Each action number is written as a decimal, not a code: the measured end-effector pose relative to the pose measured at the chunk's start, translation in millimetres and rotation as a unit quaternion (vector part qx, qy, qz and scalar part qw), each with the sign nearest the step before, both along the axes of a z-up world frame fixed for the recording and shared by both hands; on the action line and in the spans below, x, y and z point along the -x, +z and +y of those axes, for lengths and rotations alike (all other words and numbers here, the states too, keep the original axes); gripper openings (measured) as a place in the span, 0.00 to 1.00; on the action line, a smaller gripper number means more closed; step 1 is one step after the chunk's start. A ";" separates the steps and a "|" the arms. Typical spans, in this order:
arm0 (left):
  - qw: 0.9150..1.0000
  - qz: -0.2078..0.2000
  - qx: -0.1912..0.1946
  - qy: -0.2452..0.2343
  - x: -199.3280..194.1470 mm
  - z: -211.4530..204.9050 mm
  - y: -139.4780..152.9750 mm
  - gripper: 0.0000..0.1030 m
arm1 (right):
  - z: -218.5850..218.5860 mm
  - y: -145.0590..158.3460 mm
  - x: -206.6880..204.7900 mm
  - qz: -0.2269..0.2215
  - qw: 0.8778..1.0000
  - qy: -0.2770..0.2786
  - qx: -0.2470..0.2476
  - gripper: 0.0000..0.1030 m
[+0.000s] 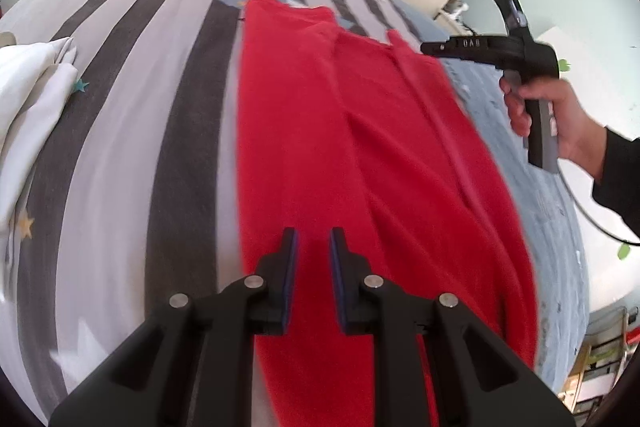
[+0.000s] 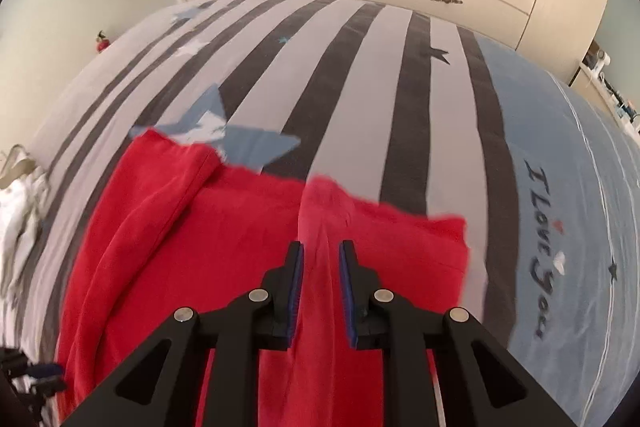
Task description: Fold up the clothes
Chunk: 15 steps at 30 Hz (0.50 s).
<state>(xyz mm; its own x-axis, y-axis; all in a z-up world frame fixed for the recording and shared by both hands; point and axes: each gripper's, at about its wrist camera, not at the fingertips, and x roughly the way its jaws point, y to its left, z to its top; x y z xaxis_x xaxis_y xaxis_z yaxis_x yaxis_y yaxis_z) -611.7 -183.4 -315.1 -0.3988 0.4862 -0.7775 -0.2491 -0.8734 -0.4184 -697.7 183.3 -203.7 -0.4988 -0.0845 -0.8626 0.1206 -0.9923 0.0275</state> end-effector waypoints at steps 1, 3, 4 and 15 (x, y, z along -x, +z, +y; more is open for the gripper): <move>1.000 -0.002 -0.006 -0.011 -9.4 2.8 3.3 0.13 | 0.8 3.2 -11.9 -0.001 1.000 0.005 0.004 0.16; 0.999 -0.006 -0.011 -0.030 -25.5 8.0 5.9 0.13 | 4.5 3.8 -35.8 -0.003 1.000 0.004 0.021 0.16; 0.999 -0.011 -0.015 -0.039 -33.7 12.4 5.9 0.13 | 6.9 4.0 -50.9 -0.005 0.999 0.002 0.042 0.16; 0.988 -0.073 -0.052 -0.122 -128.0 54.0 3.5 0.26 | -22.8 -28.6 -262.4 -0.087 0.993 0.013 0.080 0.16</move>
